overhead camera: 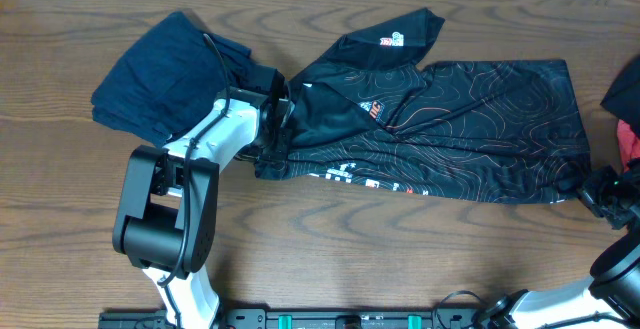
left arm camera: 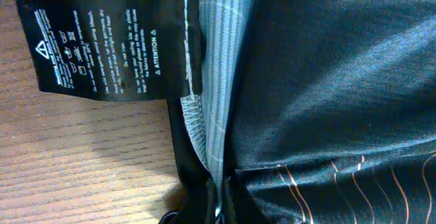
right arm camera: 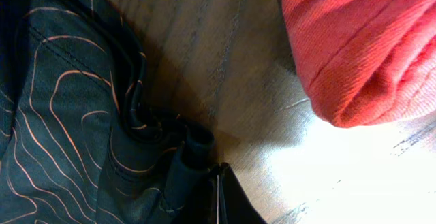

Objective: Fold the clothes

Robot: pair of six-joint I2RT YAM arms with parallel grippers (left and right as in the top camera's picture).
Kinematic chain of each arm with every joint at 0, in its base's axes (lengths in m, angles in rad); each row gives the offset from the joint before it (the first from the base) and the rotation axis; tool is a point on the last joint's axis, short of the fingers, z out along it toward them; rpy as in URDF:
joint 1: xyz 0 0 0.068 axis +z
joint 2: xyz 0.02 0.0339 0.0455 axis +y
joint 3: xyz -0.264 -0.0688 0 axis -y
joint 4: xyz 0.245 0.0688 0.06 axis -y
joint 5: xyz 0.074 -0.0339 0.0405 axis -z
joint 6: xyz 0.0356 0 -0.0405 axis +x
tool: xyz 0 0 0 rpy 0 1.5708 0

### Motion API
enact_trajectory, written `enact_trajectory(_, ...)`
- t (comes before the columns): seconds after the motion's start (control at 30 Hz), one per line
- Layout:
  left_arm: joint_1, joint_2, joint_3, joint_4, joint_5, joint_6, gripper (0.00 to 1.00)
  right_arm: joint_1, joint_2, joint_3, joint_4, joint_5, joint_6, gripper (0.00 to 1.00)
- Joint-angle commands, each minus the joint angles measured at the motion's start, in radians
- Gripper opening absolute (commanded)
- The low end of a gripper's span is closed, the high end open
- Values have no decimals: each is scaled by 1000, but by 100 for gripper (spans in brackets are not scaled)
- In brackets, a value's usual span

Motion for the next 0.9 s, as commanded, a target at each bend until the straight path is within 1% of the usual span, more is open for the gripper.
enact_trajectory(0.0, 4, 40, 1, 3, -1, -2, 6, -3, -6, -3, 8, -8, -3, 1)
enact_trajectory(0.13, 4, 40, 1, -4, -1, -1, 6, -11, -6, 51, -13, 14, -4, 1)
enact_trajectory(0.33, 4, 40, 1, -5, -1, -1, 6, -23, -6, 220, -138, 135, -4, 1)
enact_trajectory(0.4, 4, 40, 1, -4, -1, -1, 6, -23, -6, 254, -161, 146, -4, 1)
enact_trajectory(0.53, 4, 40, 1, -4, -2, -1, 6, -21, -5, 257, -214, 127, -4, 1)
enact_trajectory(0.57, 4, 40, 1, -4, -1, -1, 6, -22, -5, 248, -227, 127, -4, 3)
enact_trajectory(0.6, 4, 40, 1, -3, -1, -1, 6, -22, -5, 233, -232, 127, -3, 14)
enact_trajectory(0.67, 4, 40, 1, -3, -1, -1, 6, -22, -5, 204, -234, 127, -3, 31)
enact_trajectory(0.7, 4, 40, 1, -3, -1, -1, 6, -22, -5, 189, -232, 127, -3, 35)
enact_trajectory(0.77, 4, 40, 1, -4, -1, -1, 6, -23, -5, 156, -221, 128, 2, 37)
enact_trajectory(0.87, 4, 40, 1, -4, -2, -1, 6, -23, -5, 108, -195, 128, 8, 34)
